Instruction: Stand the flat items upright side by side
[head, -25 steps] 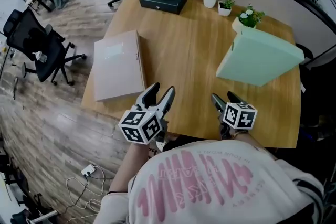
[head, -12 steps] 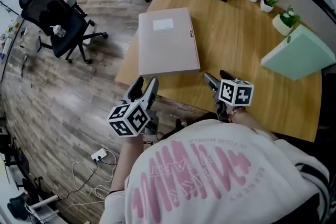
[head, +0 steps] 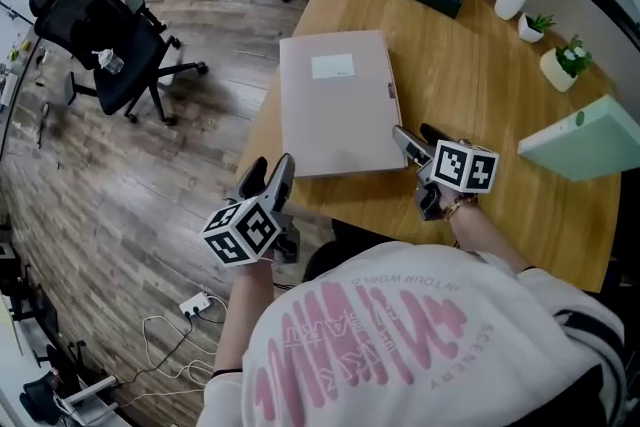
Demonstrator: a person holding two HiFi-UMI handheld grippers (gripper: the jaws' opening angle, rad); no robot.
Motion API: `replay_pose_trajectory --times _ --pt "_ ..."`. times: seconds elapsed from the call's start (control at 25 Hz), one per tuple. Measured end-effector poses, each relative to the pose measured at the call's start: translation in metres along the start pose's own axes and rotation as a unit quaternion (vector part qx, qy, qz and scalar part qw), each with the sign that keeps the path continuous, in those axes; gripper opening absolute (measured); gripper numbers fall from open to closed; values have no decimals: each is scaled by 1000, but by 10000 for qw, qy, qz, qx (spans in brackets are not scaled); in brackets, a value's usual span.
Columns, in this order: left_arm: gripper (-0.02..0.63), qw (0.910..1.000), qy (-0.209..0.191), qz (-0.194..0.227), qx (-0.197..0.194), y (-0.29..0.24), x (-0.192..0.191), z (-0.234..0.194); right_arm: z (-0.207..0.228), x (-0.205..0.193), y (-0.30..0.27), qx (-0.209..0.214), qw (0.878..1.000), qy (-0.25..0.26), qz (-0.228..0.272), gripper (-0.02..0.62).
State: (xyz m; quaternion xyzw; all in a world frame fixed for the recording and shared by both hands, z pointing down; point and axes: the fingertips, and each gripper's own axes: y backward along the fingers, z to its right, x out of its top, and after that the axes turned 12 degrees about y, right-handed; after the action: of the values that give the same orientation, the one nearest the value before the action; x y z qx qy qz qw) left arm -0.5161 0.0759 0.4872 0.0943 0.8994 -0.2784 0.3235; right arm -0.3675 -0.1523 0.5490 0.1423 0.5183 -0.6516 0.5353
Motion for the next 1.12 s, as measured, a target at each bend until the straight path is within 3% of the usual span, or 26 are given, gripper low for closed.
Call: replay_pose_trajectory --times 0.2,0.28,0.44,0.56,0.6,0.76,0.84,0.96,1.04,1.12 --pt "251 9982 53 -229 545 -53 20 -34 4 16 -57 434 9981 -429 -113 327" --pt "270 9979 -12 -535 364 -85 23 -30 0 26 -68 739 9963 -438 41 307" --pt "330 9925 -179 -1201 -120 -135 23 -23 -8 35 -75 924 9942 -484 242 256" --pt "345 9888 -371 -1435 -169 -155 29 -25 -17 34 -80 1058 9934 -403 184 263" --pt "321 9877 -304 -1525 -135 -158 30 -25 -18 32 -80 1045 9938 -366 133 268" --pt "244 9743 436 -2204 -162 -162 22 -24 -10 19 -74 579 9978 -110 -305 275" --pt "243 9648 143 -2613 -254 -166 13 -20 -7 10 -67 274 9979 -120 -567 298" --pt "263 9583 -391 -2793 -450 -178 -1 -9 -4 -5 -52 -144 9952 -554 -799 302" --pt "272 9559 -454 -2825 -656 -180 -10 -3 -8 -19 -37 -451 9927 -817 -765 302" --pt "278 9480 -530 -3009 -889 -170 -22 2 -19 -40 -17 -708 9890 -1100 -687 304"
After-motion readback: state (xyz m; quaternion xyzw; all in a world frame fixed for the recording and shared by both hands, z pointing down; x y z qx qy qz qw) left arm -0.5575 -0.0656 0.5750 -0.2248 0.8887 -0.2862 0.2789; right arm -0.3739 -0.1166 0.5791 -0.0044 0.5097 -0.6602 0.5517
